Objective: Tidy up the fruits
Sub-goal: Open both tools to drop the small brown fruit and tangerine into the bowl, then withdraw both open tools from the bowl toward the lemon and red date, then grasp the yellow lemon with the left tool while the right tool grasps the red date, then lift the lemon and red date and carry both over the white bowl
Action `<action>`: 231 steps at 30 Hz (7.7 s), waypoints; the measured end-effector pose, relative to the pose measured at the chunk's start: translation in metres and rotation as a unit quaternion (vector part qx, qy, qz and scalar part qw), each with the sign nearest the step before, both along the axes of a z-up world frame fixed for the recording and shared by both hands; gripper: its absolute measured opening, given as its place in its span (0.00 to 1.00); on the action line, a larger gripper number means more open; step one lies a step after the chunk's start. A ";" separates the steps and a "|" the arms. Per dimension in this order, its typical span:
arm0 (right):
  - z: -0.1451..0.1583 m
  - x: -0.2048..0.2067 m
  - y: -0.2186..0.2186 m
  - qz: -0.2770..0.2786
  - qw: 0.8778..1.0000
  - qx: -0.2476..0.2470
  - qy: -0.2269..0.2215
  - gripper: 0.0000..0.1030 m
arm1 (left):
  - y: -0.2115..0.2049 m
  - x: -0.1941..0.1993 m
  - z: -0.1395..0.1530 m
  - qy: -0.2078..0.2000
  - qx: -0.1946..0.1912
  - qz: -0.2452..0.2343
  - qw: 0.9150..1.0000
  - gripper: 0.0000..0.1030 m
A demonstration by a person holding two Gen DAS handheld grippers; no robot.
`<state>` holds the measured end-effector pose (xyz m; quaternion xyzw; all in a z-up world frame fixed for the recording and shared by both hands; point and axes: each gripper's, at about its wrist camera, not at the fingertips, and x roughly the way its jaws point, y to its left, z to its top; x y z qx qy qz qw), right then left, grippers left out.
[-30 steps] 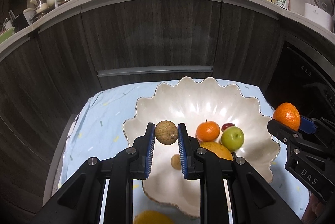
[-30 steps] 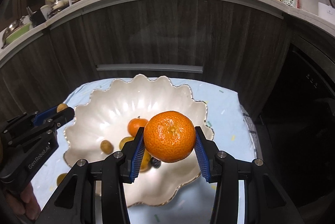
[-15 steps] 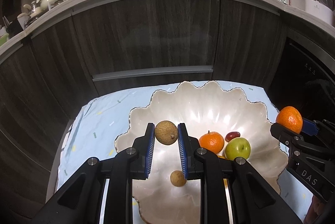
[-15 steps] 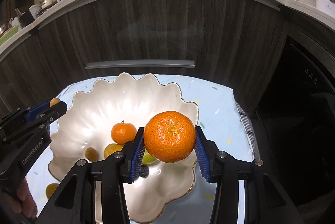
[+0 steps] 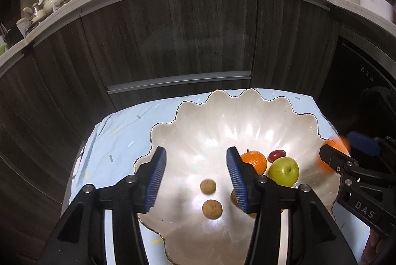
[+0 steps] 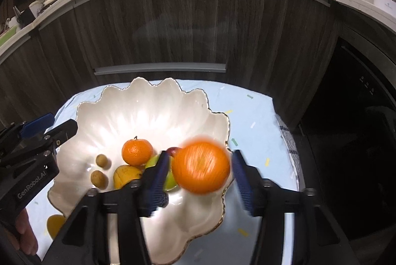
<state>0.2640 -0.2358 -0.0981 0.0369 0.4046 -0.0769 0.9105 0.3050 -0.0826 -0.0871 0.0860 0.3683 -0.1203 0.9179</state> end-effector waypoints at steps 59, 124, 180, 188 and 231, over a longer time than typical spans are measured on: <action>0.027 -0.115 0.055 -0.077 0.997 0.003 -0.021 0.76 | 0.050 -0.100 0.019 -0.016 0.009 -0.077 0.997 0.75; -0.073 -0.185 0.117 -0.084 0.992 0.003 0.094 0.55 | 0.071 -0.128 -0.075 0.023 0.024 -0.159 0.987 0.75; -0.083 -0.176 0.110 -0.078 0.991 0.046 0.098 0.26 | 0.059 -0.120 -0.097 0.039 0.041 -0.152 0.987 0.63; -0.072 -0.181 0.107 -0.078 0.993 0.046 0.081 0.26 | 0.064 -0.128 -0.092 0.059 0.032 -0.135 0.989 0.63; 0.043 -0.131 0.064 -0.036 0.996 0.011 -0.082 0.26 | 0.051 -0.123 0.018 -0.013 -0.014 -0.083 0.996 0.63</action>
